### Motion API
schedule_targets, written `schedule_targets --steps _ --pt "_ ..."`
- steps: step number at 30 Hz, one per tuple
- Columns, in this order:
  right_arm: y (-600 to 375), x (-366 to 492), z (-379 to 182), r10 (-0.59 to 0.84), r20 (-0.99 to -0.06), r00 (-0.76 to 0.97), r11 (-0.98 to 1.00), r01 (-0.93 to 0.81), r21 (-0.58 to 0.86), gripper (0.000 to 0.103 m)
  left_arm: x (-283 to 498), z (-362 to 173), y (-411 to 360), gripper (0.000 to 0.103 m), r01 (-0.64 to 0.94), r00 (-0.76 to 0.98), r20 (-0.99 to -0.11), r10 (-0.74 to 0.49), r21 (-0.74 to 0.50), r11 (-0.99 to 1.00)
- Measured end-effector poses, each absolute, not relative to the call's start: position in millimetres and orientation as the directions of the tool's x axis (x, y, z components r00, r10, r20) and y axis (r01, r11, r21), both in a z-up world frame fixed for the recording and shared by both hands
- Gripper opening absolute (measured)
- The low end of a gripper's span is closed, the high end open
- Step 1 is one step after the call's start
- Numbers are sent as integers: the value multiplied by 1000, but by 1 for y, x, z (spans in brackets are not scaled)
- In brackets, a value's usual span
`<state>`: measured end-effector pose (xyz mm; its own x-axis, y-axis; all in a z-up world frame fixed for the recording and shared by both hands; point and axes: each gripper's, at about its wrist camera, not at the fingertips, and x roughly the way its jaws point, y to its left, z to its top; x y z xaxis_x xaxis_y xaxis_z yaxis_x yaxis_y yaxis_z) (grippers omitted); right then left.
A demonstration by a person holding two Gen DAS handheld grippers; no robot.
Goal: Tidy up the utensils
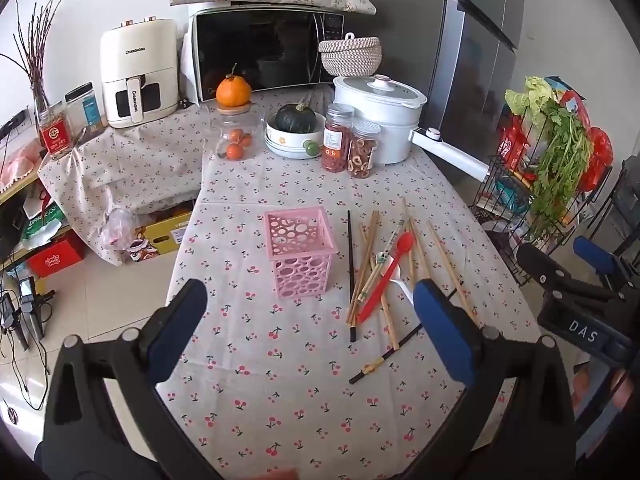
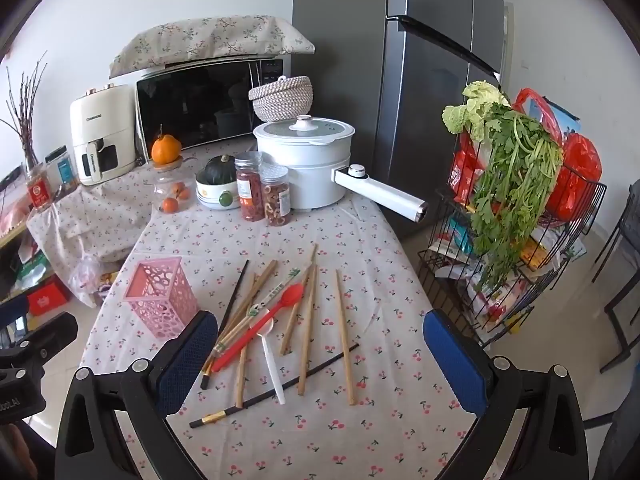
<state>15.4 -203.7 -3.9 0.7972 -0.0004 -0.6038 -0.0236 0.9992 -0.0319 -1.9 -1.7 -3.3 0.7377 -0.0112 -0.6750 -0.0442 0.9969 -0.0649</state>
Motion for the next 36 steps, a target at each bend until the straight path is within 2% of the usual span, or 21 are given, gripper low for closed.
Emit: schedule_targets --steps 36 --pt "-203 16 -7 -2 -609 793 999 -26 -36 103 -3 1 -2 102 -43 738 -674 -12 -64 997"
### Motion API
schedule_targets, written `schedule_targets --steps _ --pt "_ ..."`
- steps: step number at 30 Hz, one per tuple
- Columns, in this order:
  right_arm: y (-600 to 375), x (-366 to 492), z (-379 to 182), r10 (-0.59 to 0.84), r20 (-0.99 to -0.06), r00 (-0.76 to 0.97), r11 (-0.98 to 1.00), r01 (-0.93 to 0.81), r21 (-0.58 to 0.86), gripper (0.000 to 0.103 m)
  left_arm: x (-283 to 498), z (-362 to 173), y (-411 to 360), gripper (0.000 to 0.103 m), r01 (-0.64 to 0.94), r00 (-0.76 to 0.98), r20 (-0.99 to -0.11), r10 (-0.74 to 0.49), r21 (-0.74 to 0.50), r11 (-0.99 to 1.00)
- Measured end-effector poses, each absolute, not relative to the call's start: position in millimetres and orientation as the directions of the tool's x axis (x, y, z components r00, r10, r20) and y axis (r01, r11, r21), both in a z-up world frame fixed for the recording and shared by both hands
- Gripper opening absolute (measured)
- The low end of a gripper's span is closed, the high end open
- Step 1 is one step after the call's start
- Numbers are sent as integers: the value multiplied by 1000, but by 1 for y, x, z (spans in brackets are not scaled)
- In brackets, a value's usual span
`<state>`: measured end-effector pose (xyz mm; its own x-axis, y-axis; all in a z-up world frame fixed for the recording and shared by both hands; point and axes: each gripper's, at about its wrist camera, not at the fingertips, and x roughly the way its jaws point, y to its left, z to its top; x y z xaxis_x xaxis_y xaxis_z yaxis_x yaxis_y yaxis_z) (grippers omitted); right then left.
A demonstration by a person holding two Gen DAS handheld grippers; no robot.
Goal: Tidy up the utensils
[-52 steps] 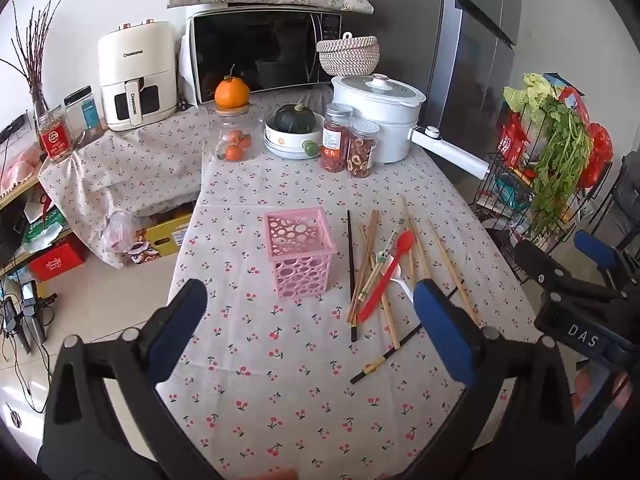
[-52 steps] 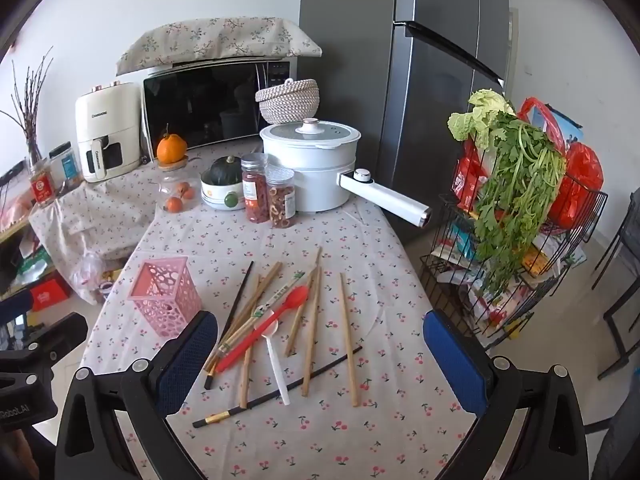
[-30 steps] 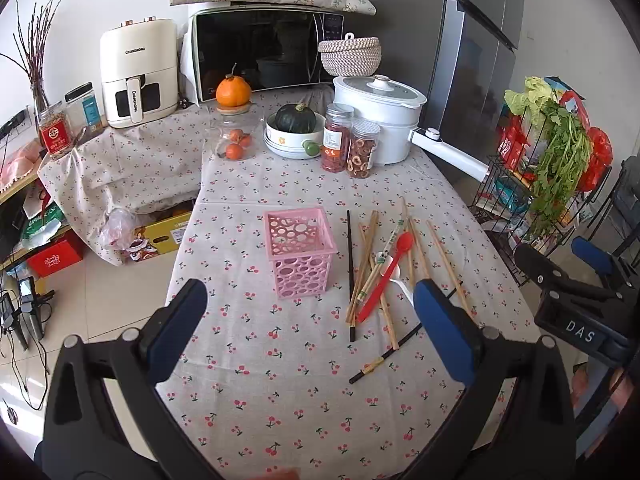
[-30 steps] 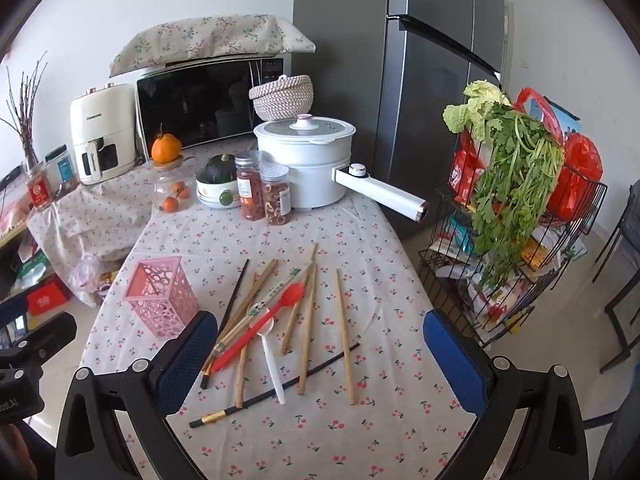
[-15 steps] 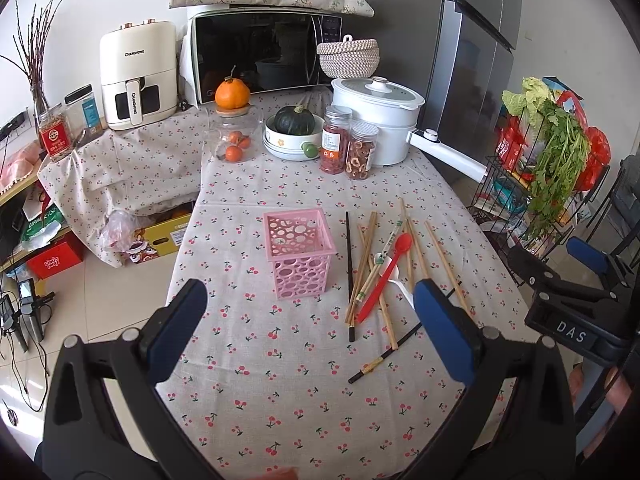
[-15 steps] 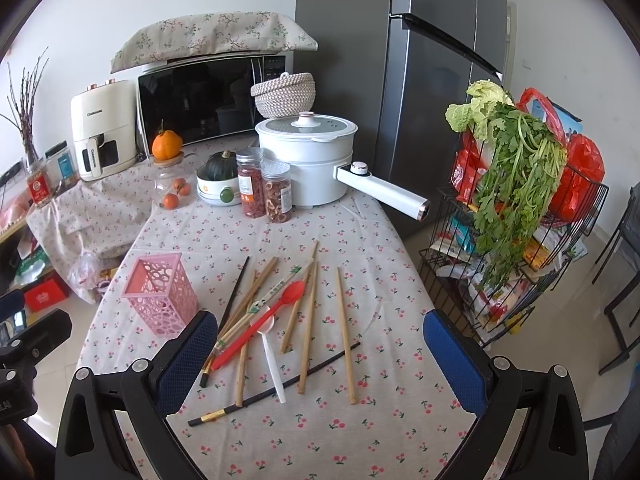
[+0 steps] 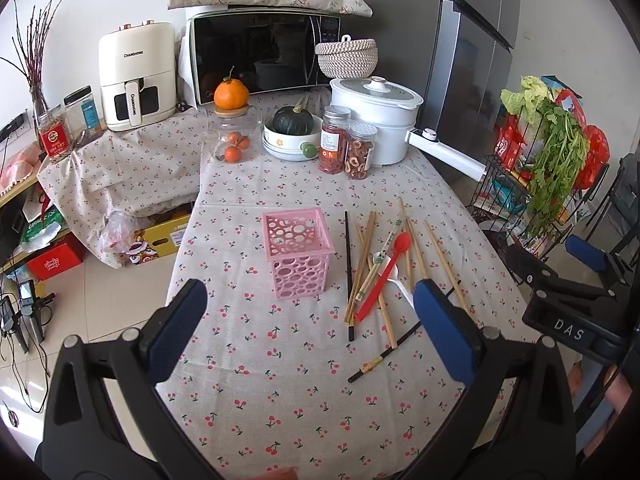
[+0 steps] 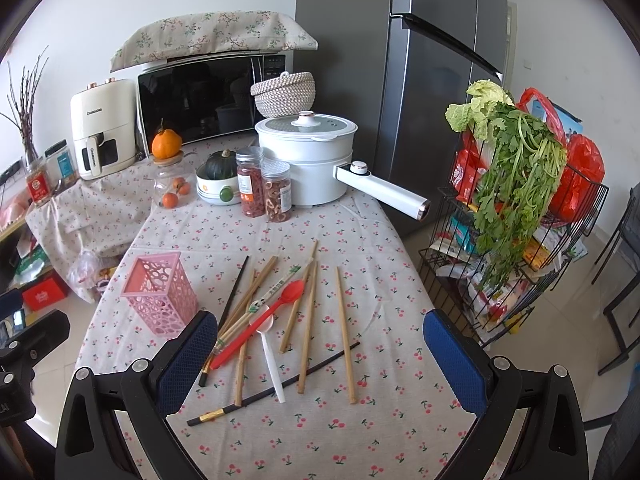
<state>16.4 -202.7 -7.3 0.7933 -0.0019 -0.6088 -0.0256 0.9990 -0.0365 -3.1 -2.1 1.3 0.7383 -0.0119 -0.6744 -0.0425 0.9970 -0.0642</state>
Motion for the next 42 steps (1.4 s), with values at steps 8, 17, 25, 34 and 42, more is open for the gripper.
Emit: schedule_targets --steps 8,17,25,34,42 --pt "-202 17 -7 -2 -610 793 999 -26 -38 103 -5 1 -4 102 -42 740 -673 -12 -64 997" --pt "-202 17 -8 -3 -611 792 999 -26 -39 103 -5 1 -4 102 -39 739 -674 -14 -64 997" --pt "-202 17 -8 -6 -610 793 999 -24 -40 103 -6 1 -5 102 -39 738 -674 -13 -63 997" --pt "-202 18 -8 -7 -610 792 999 -23 -42 103 -4 -3 -6 102 -35 738 -675 -6 -47 998" --pt "-212 21 -10 -10 -618 786 999 -13 -32 103 0 -2 -11 102 -7 742 -670 -34 -58 998"
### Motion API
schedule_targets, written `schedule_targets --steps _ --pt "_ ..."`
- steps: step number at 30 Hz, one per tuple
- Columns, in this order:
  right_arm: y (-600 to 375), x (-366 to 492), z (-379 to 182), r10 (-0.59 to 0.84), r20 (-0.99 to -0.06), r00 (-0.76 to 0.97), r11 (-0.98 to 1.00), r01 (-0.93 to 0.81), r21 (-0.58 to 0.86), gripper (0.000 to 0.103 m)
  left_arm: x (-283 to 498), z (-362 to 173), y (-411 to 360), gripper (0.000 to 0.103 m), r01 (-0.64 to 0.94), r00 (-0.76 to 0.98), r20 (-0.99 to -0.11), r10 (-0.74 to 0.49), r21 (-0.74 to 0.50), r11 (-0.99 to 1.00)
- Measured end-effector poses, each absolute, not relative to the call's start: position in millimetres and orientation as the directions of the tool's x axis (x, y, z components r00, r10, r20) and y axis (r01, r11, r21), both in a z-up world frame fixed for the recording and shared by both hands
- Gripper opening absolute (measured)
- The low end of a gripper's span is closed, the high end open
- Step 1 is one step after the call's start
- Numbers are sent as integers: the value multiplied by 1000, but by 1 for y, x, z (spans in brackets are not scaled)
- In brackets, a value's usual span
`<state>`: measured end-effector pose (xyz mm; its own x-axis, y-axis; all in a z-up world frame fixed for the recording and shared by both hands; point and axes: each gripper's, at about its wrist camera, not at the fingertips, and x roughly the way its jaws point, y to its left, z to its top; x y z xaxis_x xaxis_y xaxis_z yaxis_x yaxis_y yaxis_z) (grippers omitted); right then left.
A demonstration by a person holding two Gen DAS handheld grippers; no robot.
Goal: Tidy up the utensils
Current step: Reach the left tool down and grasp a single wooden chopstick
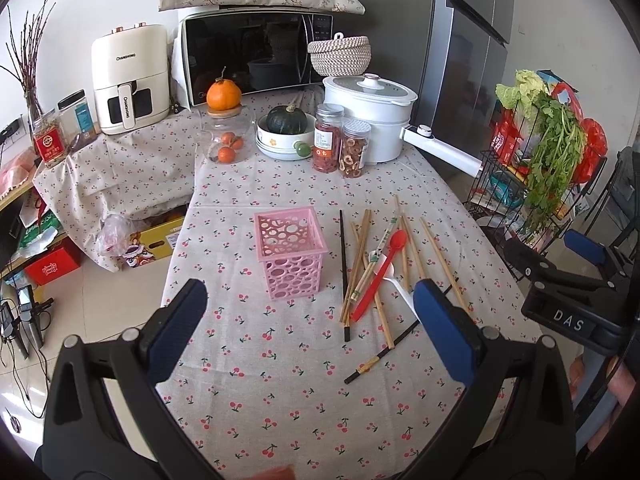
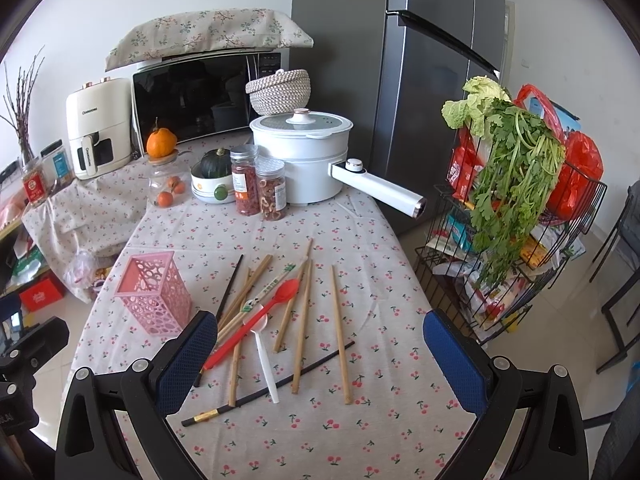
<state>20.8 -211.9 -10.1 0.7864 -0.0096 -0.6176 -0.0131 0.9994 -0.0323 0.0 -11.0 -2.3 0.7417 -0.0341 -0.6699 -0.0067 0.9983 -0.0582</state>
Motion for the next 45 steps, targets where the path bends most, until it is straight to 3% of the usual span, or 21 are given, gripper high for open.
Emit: schedule_targets --steps 8,15,19,23,30,34,37,45 --pt "-230 44 -10 -29 -648 761 999 32 -7 103 23 -2 -31 102 92 728 -678 -96 -42 995" --pt "-259 97 -6 25 -733 679 996 47 78 103 70 -22 -60 102 187 609 -776 -164 -61 981" --pt "-277 128 -18 28 -771 636 994 67 91 103 104 -39 -80 102 233 516 -823 -238 -133 963" --pt "-306 150 -56 38 -829 558 986 117 123 103 140 -61 -98 84 225 465 -849 -253 -163 961" --pt "-335 177 -94 111 -880 461 977 110 181 102 205 -114 -140 33 203 304 -900 -312 -259 944" --pt "-343 187 -109 122 -898 424 975 118 188 102 228 -135 -160 28 192 249 -913 -324 -282 940" --pt "-350 193 -116 103 -906 410 976 132 171 102 241 -150 -170 13 182 224 -927 -302 -265 947" --pt "-367 201 -126 116 -914 388 967 165 193 102 258 -170 -182 11 155 220 -956 -194 -162 975"
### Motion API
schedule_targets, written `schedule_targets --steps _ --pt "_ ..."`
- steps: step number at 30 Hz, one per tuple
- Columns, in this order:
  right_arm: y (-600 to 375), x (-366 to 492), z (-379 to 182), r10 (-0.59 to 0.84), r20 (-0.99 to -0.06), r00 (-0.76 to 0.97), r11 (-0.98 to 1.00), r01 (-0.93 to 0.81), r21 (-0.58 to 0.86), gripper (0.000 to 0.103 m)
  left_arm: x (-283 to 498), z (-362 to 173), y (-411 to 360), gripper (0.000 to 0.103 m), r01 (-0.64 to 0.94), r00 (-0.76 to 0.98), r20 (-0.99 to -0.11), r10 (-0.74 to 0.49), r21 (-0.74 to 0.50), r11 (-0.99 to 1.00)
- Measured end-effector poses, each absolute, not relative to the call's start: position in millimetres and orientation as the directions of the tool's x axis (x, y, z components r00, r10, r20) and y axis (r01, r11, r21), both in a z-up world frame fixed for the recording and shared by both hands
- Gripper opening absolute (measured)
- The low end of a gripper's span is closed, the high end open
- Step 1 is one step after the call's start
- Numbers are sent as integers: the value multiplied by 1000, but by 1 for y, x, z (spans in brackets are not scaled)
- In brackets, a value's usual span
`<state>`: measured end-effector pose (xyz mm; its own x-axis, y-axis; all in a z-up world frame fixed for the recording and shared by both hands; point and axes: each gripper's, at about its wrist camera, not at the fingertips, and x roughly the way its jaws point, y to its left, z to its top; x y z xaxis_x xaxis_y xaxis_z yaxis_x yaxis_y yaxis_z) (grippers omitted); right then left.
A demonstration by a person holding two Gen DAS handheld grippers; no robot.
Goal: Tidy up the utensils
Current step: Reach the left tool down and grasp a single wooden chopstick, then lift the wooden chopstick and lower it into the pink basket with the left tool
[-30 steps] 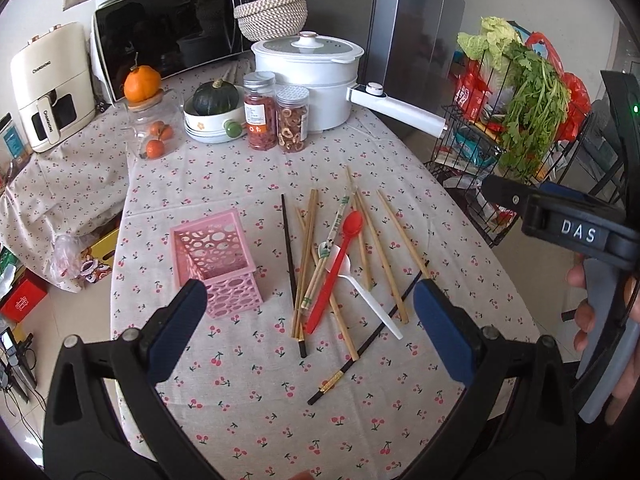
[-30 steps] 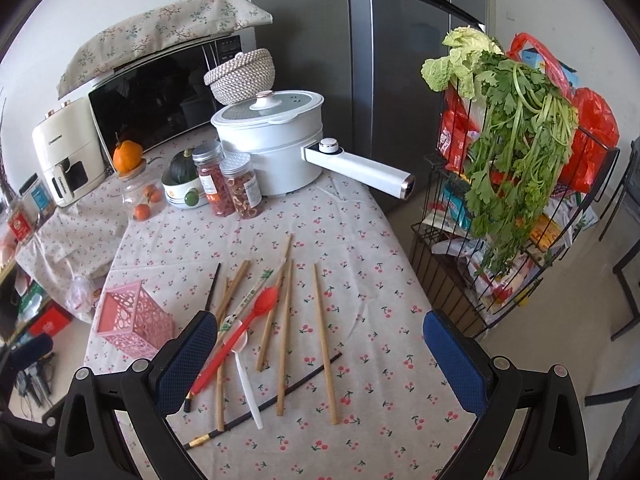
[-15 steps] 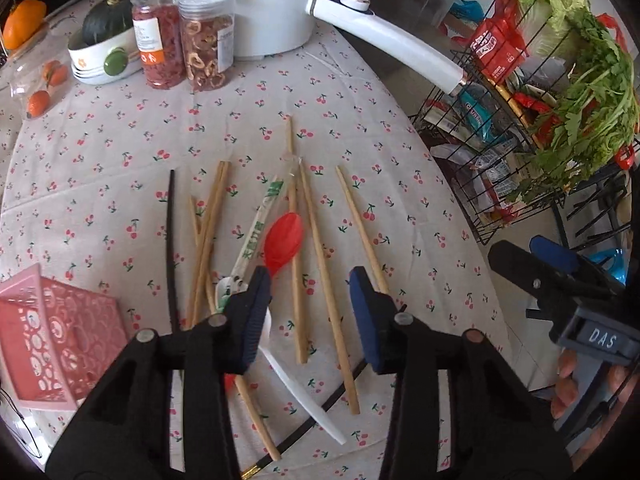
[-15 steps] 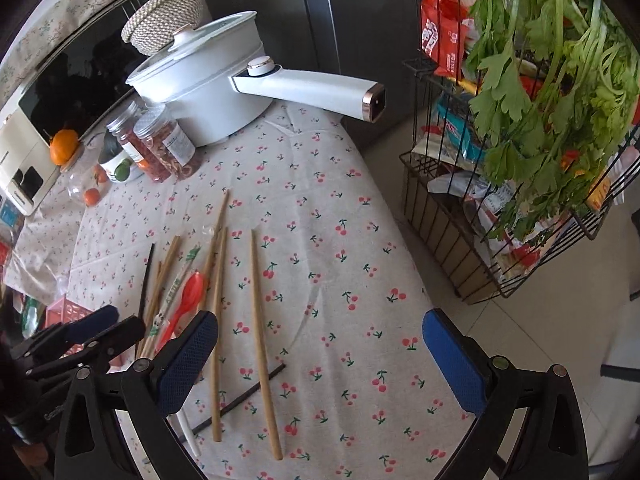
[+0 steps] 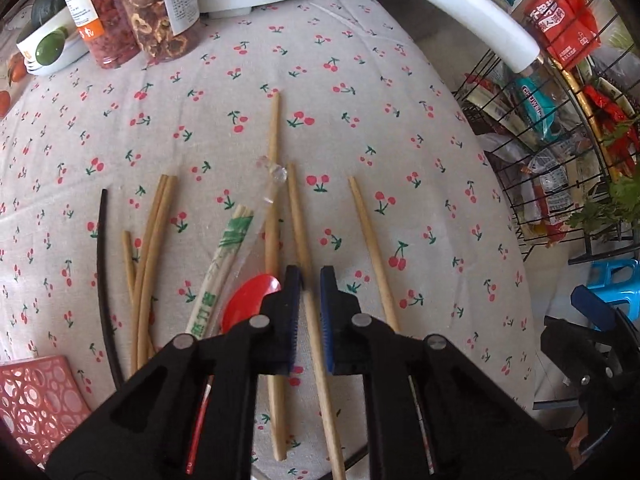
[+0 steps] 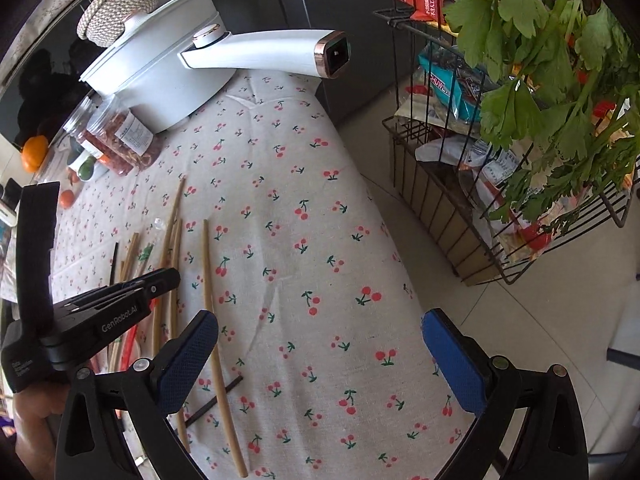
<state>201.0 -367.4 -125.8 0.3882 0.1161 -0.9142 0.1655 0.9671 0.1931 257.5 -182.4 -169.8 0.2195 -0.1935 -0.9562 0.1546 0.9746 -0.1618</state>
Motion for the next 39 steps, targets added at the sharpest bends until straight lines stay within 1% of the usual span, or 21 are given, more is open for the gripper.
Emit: schedule_targets --steps 4,5,8,10,15,19,20,21,22,24,25,27,28,29,30,31,32,33,35,37,39 --pt "-367 203 -129 140 -915 379 960 174 218 102 259 -171 -190 11 163 222 -960 -174 -139 977" --pt "-365 204 -130 148 -915 376 959 171 226 102 259 -171 -191 10 162 219 -960 -176 -142 976" --pt "-359 207 -133 177 -910 375 956 155 249 102 259 -169 -186 7 159 201 -953 -228 -198 967" --pt "-357 210 -134 193 -904 382 952 149 266 102 252 -159 -180 7 178 218 -940 -261 -225 958" --pt "-348 219 -143 217 -904 367 942 163 292 103 214 -122 -165 7 258 287 -904 -316 -245 935" --pt "-327 225 -146 234 -901 366 950 112 292 102 182 -91 -140 7 299 340 -869 -360 -263 917" --pt "-321 227 -148 242 -900 362 950 98 295 100 178 -85 -132 7 305 354 -858 -371 -269 914" --pt "-316 229 -149 251 -901 355 951 84 298 93 171 -78 -125 7 307 371 -846 -384 -278 910" --pt "-310 230 -152 256 -902 349 952 72 298 90 165 -72 -117 7 308 385 -830 -404 -297 904" --pt "-299 233 -157 250 -909 334 958 49 282 77 154 -64 -108 7 306 408 -804 -433 -326 894" --pt "-294 234 -161 244 -913 328 962 40 271 74 149 -60 -103 7 309 416 -791 -448 -340 888" --pt "-286 235 -169 241 -921 307 965 21 260 59 139 -54 -95 7 317 425 -775 -467 -355 879" --pt "-282 236 -173 243 -925 293 966 11 258 54 136 -52 -94 7 323 427 -769 -476 -362 874" --pt "-278 235 -172 221 -922 317 973 -10 230 51 132 -50 -93 7 327 432 -762 -484 -368 871" --pt "-273 235 -173 210 -926 314 977 -32 211 38 128 -49 -90 7 329 436 -755 -489 -372 868" --pt "-269 233 -174 208 -927 313 978 -48 204 31 123 -46 -86 7 330 443 -747 -495 -378 865" --pt "-264 232 -174 191 -927 323 982 -63 180 28 119 -44 -82 7 331 452 -738 -501 -383 863" --pt "-258 230 -174 168 -930 328 985 -84 148 19 116 -42 -79 7 334 463 -729 -504 -383 861" --pt "-249 227 -175 140 -931 337 988 -112 108 8 108 -36 -71 7 334 487 -710 -509 -387 859" --pt "-247 224 -173 120 -926 357 991 -104 89 7 102 -30 -61 7 332 509 -688 -517 -397 856" --pt "-249 218 -164 135 -911 390 990 -92 107 7 95 -18 -49 7 335 535 -664 -521 -400 853"
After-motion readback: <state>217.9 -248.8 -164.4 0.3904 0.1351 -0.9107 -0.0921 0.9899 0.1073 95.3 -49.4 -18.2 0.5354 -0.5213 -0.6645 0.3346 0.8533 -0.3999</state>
